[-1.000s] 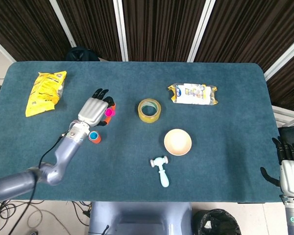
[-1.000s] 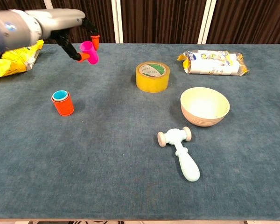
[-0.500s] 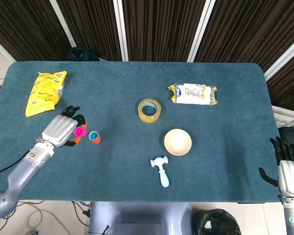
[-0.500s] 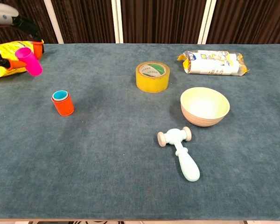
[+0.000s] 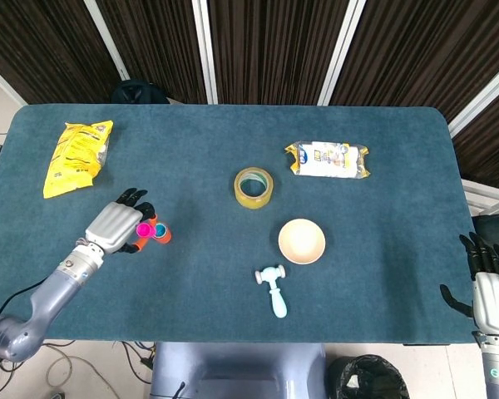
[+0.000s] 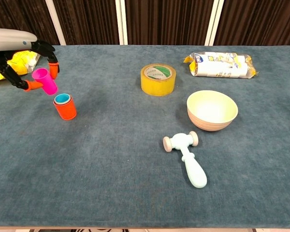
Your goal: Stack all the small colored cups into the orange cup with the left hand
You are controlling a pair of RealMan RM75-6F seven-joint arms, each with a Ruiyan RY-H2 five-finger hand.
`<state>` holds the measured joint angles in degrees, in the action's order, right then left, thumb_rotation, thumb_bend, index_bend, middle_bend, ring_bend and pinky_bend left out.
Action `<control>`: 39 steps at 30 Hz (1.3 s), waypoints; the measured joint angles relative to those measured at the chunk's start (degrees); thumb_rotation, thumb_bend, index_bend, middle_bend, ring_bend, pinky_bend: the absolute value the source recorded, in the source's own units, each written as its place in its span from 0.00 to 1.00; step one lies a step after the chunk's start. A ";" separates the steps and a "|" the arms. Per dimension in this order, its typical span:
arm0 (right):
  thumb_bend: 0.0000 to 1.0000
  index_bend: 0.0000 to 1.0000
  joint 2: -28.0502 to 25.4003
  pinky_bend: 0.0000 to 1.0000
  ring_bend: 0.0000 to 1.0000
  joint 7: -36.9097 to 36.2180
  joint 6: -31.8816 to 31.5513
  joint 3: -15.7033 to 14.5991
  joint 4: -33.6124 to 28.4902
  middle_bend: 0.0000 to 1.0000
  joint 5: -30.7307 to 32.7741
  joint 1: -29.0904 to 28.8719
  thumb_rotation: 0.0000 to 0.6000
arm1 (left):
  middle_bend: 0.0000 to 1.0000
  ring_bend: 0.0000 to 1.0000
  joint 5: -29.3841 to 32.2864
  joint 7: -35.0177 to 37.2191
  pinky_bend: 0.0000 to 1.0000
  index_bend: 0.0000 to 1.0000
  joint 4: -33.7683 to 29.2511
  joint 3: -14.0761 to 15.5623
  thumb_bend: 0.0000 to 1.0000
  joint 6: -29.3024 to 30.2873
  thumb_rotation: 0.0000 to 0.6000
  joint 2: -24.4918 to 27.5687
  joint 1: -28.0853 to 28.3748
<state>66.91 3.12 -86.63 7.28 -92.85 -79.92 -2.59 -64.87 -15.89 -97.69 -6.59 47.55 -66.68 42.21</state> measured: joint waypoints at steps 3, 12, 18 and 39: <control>0.32 0.09 0.02 0.08 0.13 -0.08 0.04 0.03 0.11 0.08 0.04 -0.03 1.00 | 0.27 0.00 -0.95 0.29 0.00 0.44 1.57 0.12 0.38 0.25 1.00 -1.42 0.14; 0.32 0.09 -0.09 0.08 0.13 -0.21 -0.26 0.11 0.07 0.08 -0.07 0.06 1.00 | 0.27 0.00 -1.58 -0.28 0.00 0.44 5.29 0.40 0.38 0.80 1.00 -4.64 0.69; 0.32 0.09 -0.03 0.08 0.13 -0.18 -0.09 0.11 0.19 0.08 0.04 0.01 1.00 | 0.27 0.00 -1.26 -0.58 0.00 0.43 6.29 0.70 0.38 0.61 1.00 -5.52 0.88; 0.32 0.09 -0.07 0.08 0.13 -0.24 -0.13 0.15 0.09 0.08 0.13 0.07 1.00 | 0.24 0.00 0.58 -1.95 0.00 0.27 8.88 1.74 0.35 -1.31 1.00 -7.79 1.85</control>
<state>66.84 2.87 -86.77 7.43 -92.76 -79.79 -2.52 -64.29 -17.84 -88.82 -4.85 46.24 -74.47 44.06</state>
